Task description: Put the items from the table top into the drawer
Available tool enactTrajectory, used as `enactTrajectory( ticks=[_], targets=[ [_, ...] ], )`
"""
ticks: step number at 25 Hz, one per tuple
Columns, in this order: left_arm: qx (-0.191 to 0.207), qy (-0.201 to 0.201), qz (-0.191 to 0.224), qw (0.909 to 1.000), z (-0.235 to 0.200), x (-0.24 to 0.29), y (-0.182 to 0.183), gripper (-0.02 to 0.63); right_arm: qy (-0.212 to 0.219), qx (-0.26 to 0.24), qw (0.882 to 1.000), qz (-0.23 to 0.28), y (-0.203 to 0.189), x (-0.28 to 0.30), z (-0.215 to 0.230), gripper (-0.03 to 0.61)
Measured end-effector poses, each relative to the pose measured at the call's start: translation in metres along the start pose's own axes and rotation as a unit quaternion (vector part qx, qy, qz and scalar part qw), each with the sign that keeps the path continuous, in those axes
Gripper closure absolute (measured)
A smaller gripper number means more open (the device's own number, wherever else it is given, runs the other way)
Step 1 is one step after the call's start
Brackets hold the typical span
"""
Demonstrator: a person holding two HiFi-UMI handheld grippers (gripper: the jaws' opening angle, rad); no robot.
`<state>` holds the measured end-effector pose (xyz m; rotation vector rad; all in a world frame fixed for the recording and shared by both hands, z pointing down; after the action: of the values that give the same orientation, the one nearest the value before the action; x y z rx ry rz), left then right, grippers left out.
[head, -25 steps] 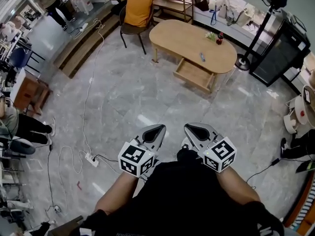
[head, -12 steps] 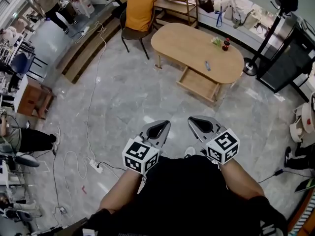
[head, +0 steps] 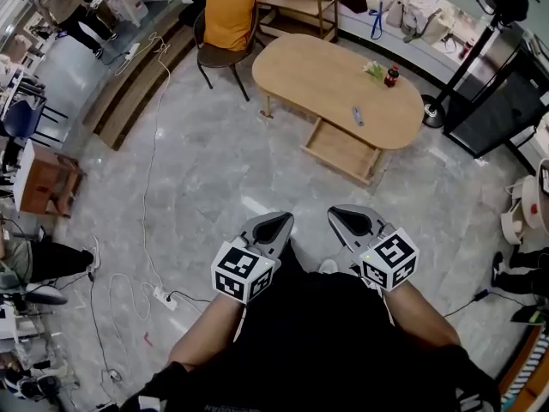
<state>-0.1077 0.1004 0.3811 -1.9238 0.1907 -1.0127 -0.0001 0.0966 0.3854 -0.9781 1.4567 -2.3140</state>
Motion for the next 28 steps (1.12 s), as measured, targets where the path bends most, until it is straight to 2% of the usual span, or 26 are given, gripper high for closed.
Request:
enactTrajectory(
  ticks=[6, 10, 14, 22, 28],
  targets=[
    [0.048, -0.082, -0.017, 0.9953, -0.064, 0.062, 0.055, 0.612, -0.088, 0.022, 0.996, -0.016, 0.022, 0.046, 0.063, 0.574],
    [0.099, -0.139, -0.024, 0.9851, -0.103, 0.1, 0.109, 0.612, -0.152, 0.032, 0.988, -0.013, 0.056, 0.074, 0.105, 0.574],
    [0.129, -0.185, -0.023, 0.9739, -0.14, 0.123, 0.148, 0.612, -0.201, 0.059, 0.978, 0.006, 0.085, 0.102, 0.129, 0.574],
    [0.147, -0.249, -0.05, 0.9559, -0.182, 0.164, 0.162, 0.612, -0.26, 0.104, 0.96, 0.011, 0.098, 0.131, 0.151, 0.574],
    [0.145, -0.264, -0.06, 0.9518, -0.194, 0.192, 0.173, 0.612, -0.291, 0.14, 0.946, 0.01, 0.095, 0.122, 0.182, 0.574]
  ],
)
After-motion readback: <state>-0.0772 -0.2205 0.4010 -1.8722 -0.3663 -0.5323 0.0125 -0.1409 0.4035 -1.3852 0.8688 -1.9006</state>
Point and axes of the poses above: the fingertips, and each gripper's own axes: x forward along the fingers, z to its right, y out of its top, the point moved 2 cm from there along -x, backward along the fingers, and after that the axes turned 7 degrees about -z, right-handed, at the moved point
